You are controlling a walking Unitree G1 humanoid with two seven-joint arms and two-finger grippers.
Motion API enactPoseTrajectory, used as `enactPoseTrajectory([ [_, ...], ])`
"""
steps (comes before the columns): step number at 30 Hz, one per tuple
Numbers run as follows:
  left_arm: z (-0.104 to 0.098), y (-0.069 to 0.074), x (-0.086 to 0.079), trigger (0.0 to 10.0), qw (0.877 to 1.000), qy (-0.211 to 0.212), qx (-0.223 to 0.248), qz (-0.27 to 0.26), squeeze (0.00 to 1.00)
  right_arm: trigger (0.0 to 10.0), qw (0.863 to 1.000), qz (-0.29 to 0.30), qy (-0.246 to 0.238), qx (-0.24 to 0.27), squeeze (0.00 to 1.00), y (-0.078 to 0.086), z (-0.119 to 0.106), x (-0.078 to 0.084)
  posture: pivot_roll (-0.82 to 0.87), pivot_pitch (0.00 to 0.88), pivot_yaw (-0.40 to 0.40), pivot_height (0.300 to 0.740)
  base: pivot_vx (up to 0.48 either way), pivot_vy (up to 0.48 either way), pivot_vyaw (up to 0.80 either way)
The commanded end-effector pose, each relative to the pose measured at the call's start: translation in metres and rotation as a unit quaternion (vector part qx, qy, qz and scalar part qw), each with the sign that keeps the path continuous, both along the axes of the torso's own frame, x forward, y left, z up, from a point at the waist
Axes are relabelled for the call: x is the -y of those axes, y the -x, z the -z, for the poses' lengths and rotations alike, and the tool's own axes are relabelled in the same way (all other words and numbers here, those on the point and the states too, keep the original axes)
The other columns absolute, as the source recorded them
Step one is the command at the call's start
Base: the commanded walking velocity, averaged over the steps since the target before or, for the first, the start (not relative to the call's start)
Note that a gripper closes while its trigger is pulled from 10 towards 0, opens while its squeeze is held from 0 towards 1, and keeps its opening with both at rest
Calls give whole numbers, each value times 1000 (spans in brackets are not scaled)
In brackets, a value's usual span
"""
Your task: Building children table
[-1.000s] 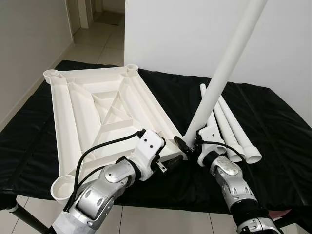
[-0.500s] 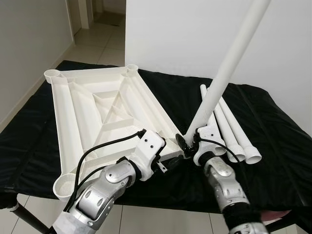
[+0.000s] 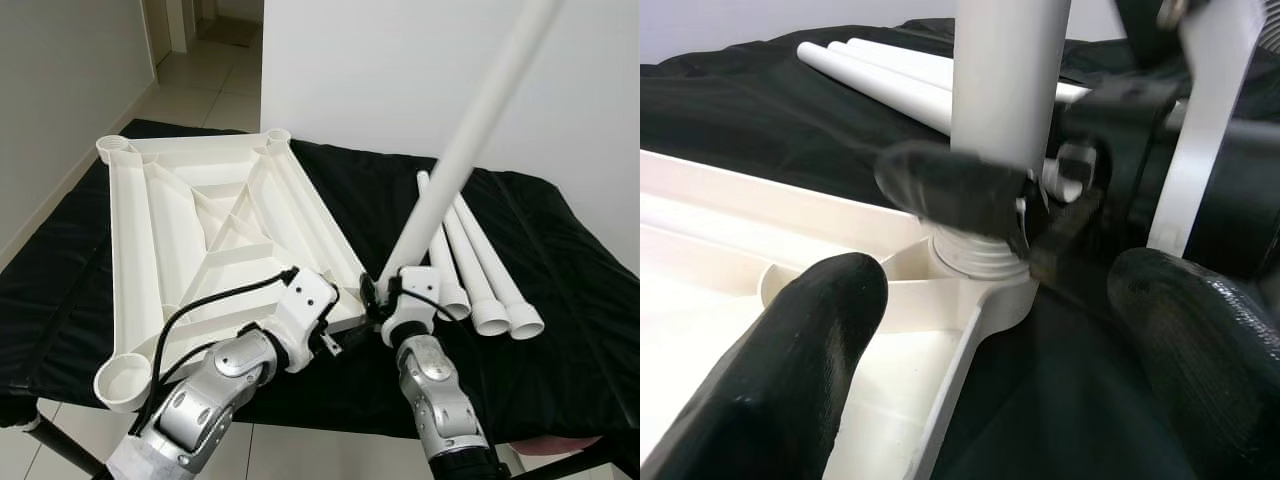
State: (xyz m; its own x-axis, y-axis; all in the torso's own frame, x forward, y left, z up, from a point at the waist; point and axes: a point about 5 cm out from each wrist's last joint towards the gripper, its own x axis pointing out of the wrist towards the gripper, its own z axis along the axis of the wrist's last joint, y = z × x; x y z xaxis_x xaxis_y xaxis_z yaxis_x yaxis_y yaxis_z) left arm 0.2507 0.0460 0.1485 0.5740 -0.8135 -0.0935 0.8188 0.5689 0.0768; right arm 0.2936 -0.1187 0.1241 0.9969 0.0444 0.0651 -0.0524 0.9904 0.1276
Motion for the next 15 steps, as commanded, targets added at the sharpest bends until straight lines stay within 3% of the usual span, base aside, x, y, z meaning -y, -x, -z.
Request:
enactPoseTrajectory([
  [1, -1, 7, 5, 10000, 999, -2, 0, 45, 0, 10000, 999, 10, -33, -14, 1000, 5, 5, -4, -6, 0, -95, 740, 0, 0, 0],
  [10, -1, 6, 5, 10000, 999, -1, 4, 42, 0, 10000, 1000, 14, -3, -17, 1000, 9, 6, 1, -7, 0, -99, 740, 0, 0, 0],
  [11, -1, 6, 6, 10000, 999, -2, 5, 42, 0, 10000, 1000, 13, 6, -18, 0, 11, 7, 2, -7, 0, -99, 740, 0, 0, 0],
  [15, -3, 7, 5, 10000, 999, 14, -2, 44, 0, 10000, 1000, -1, 11, -13, 0, 21, 7, 6, -7, 0, -99, 740, 0, 0, 0],
])
